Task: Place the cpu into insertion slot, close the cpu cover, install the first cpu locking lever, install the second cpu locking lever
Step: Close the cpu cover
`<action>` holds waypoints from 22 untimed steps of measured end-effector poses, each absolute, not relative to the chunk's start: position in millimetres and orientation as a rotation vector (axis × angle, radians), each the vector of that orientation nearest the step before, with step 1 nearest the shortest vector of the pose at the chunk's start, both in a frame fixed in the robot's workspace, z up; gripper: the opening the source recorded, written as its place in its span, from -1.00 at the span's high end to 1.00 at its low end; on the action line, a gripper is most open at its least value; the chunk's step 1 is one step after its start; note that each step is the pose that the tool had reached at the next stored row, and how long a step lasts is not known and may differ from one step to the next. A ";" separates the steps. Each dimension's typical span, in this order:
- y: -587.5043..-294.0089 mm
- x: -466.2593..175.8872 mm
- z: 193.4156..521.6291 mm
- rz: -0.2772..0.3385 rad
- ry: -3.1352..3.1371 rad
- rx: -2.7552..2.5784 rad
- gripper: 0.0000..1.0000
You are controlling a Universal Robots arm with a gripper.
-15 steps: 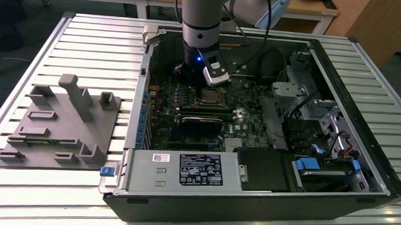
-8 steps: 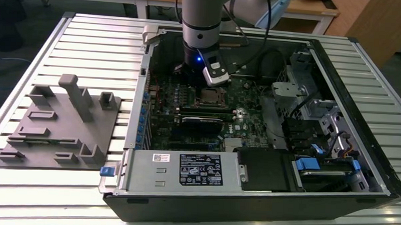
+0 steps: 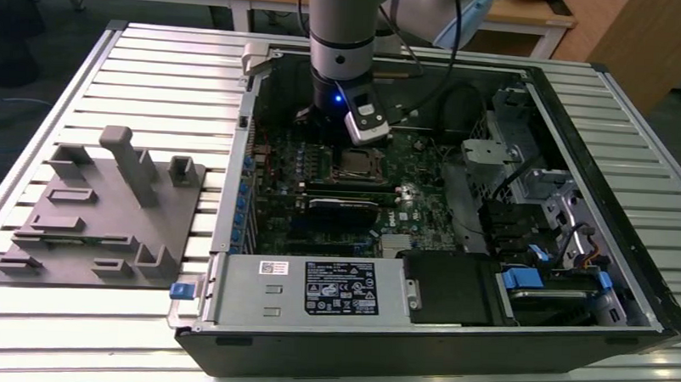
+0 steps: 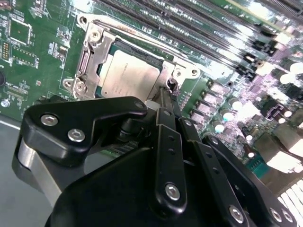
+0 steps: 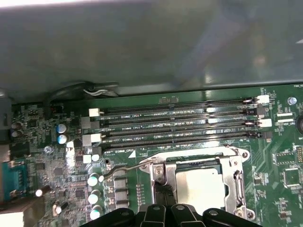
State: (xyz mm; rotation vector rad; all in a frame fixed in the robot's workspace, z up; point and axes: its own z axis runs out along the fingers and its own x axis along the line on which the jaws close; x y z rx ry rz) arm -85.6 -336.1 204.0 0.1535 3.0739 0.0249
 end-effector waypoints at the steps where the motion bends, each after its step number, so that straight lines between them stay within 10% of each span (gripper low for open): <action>1: -336.0 -85.6 205.4 0.025 3.074 0.154 0.80; 22: -336.8 -89.9 197.7 0.024 3.069 0.153 0.80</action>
